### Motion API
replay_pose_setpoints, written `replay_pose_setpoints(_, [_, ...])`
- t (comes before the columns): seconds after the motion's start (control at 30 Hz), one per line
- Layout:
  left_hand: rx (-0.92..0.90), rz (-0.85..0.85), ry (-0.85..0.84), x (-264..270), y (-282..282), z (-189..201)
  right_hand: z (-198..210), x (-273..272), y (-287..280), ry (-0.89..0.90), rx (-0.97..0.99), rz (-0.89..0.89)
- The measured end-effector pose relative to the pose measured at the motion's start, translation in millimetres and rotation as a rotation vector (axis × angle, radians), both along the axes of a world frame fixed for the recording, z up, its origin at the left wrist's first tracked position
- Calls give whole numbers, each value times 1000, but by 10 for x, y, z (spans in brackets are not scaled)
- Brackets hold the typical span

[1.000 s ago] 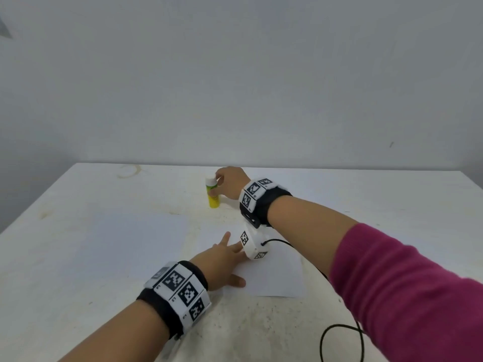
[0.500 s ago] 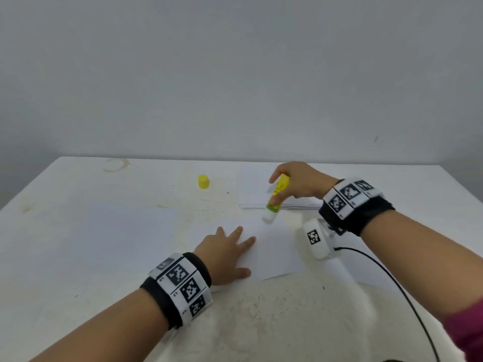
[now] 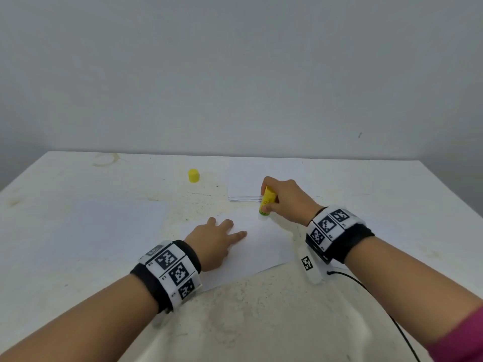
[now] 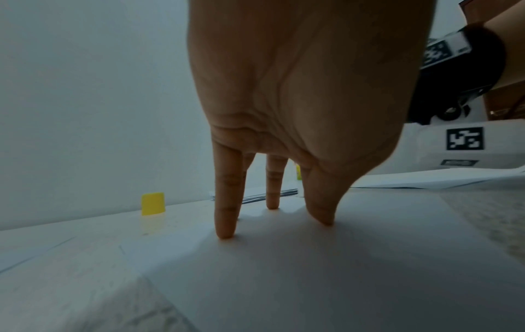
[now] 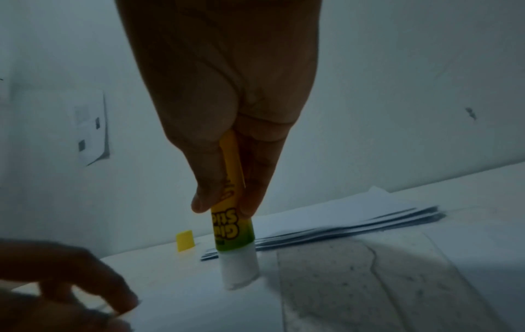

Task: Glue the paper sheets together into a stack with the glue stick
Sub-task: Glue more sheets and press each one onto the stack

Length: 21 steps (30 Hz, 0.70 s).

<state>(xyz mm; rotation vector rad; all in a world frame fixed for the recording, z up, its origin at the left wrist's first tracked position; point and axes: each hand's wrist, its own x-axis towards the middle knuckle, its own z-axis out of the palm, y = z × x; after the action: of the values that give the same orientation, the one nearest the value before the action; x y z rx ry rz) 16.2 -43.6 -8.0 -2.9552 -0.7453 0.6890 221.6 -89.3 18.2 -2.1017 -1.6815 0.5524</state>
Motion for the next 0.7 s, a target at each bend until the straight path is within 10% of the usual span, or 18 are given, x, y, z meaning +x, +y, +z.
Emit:
replay_pose_setpoints(0.4, [6,-21,20,-33,-13,73,188,42,-630,-76,-177,109])
replay_pose_setpoints(0.7, [-93,30,-45,-47,-53,119,297,173,-427,249,123,-185])
